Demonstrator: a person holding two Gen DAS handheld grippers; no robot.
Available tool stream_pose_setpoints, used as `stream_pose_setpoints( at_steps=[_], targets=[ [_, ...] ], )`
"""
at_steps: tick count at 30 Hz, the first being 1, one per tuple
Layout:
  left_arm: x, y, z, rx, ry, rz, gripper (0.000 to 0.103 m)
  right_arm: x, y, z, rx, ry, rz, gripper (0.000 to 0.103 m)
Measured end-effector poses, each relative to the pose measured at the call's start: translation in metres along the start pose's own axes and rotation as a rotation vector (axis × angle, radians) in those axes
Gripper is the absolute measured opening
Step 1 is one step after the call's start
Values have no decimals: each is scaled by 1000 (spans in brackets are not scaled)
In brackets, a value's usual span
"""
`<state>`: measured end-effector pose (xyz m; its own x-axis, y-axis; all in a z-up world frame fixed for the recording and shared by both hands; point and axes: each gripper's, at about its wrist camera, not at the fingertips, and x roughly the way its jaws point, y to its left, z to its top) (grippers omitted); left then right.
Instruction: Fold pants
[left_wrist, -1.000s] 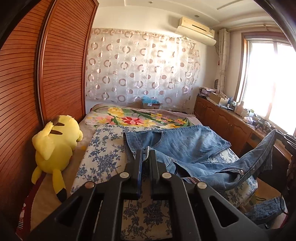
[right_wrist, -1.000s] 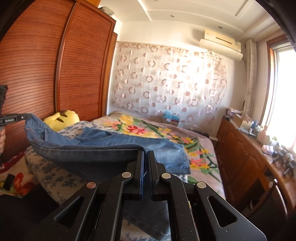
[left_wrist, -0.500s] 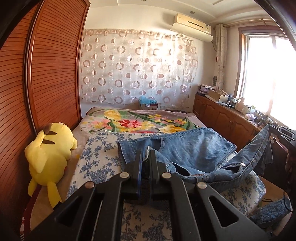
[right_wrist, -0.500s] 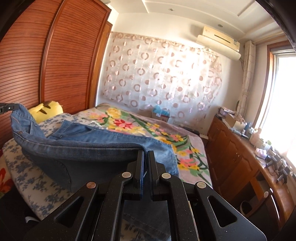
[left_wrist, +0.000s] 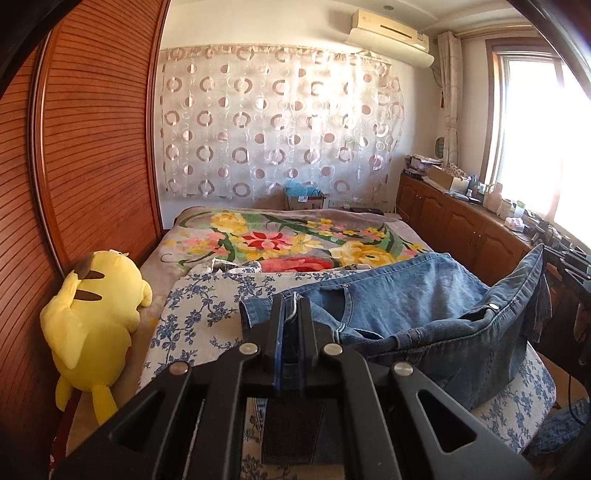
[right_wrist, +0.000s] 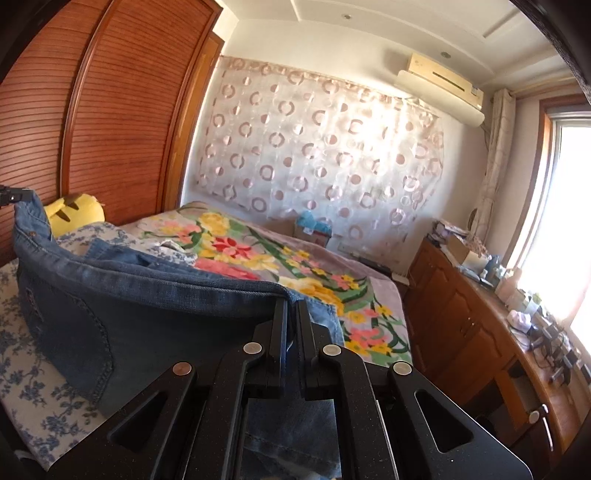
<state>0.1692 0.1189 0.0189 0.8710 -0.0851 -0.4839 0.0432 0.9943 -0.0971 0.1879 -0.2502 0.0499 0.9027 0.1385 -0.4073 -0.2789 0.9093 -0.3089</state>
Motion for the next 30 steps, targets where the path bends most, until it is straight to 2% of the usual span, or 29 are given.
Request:
stream_pose_setpoints(
  at_steps=[10,20,30],
  targets=[
    [51,0,19,31,48,35,1,63,-8,17,-2,21,21,1],
    [98,11,35,20,87,62,2,116,-10,35,-68,39,17,2],
    [152,21,24,12,175,67,3,185,-2,25,-104,134,33,2]
  ],
)
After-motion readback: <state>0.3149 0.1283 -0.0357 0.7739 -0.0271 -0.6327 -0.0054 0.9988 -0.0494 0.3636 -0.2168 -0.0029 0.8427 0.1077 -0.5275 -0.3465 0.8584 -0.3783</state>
